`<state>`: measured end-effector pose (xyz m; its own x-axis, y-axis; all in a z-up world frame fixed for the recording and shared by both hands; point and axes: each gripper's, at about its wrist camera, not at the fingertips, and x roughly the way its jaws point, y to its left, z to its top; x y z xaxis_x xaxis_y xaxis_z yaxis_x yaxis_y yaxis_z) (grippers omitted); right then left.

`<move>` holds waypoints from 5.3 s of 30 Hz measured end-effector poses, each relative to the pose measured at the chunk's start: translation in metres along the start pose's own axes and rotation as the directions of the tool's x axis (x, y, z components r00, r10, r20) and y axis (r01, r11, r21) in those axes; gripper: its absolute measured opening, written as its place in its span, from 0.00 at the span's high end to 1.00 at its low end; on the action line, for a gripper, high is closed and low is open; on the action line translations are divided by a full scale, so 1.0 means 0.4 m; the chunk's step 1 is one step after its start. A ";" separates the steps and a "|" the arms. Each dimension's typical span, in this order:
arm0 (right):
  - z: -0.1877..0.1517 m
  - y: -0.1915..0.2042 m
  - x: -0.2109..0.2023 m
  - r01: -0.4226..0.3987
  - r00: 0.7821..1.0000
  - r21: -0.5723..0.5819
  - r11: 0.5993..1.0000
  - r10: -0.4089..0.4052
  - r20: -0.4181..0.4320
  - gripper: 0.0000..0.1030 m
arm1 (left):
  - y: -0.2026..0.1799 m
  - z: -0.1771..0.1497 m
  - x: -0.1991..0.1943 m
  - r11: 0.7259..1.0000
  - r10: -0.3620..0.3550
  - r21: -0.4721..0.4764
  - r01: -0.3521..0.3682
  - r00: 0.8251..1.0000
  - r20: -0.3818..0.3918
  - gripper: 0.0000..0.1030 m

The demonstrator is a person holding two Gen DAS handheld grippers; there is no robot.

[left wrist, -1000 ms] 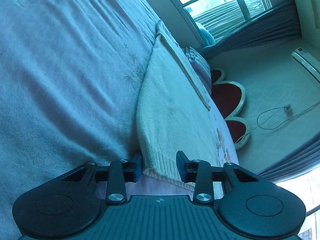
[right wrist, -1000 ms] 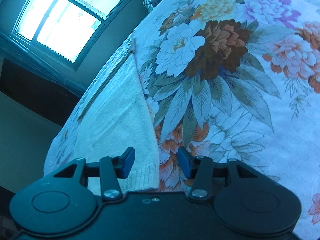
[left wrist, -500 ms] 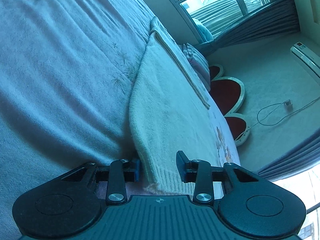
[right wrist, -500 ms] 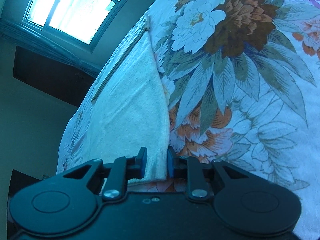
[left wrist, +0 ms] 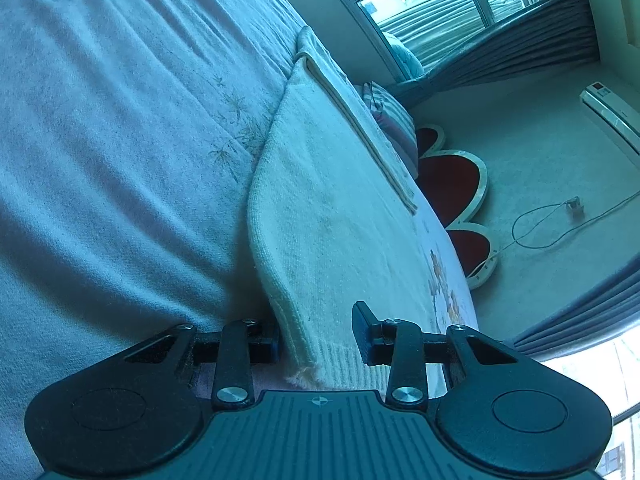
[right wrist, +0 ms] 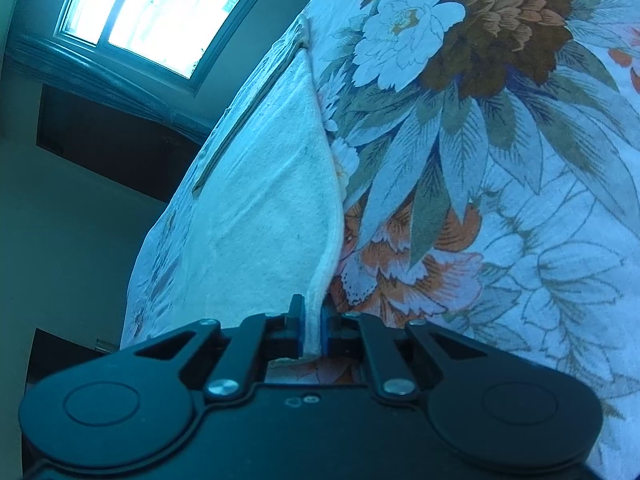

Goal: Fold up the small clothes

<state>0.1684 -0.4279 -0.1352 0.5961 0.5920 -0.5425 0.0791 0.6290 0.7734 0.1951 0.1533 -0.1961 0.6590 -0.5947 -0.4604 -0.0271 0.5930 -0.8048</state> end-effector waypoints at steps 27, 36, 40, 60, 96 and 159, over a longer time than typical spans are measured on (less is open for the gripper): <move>0.087 0.092 -0.027 0.013 0.997 -0.158 0.987 0.000 0.082 0.95 | -0.062 0.081 -0.017 0.999 -0.041 0.036 0.036 0.988 0.152 0.97; 0.310 0.190 0.059 0.004 0.988 -0.231 0.973 0.032 0.152 0.95 | -0.151 0.278 0.101 0.993 -0.106 0.068 0.094 0.971 0.214 0.97; 0.429 0.219 0.129 0.000 0.985 -0.246 0.969 0.043 0.168 0.95 | -0.183 0.387 0.198 0.992 -0.105 0.091 0.087 0.968 0.226 0.97; 0.905 0.172 0.624 0.020 0.996 -0.214 0.977 -0.001 0.090 0.87 | -0.166 0.820 0.696 0.990 0.080 0.106 -0.096 0.985 0.154 0.96; 0.932 0.235 0.663 0.047 0.997 -0.641 0.766 -0.001 0.072 0.96 | -0.258 0.914 0.743 0.709 0.151 0.671 -0.215 0.977 0.154 0.96; 0.656 0.332 0.538 0.362 0.932 -0.618 0.698 -0.282 0.227 0.73 | -0.356 0.578 0.581 0.605 0.378 0.652 -0.457 0.886 0.271 0.11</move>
<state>0.5169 -0.3490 -0.0631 0.7149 0.2598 -0.6491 -0.2229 0.9646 0.1406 0.5259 0.0562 -0.1017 0.7766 -0.1558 -0.6104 0.1721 0.9845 -0.0324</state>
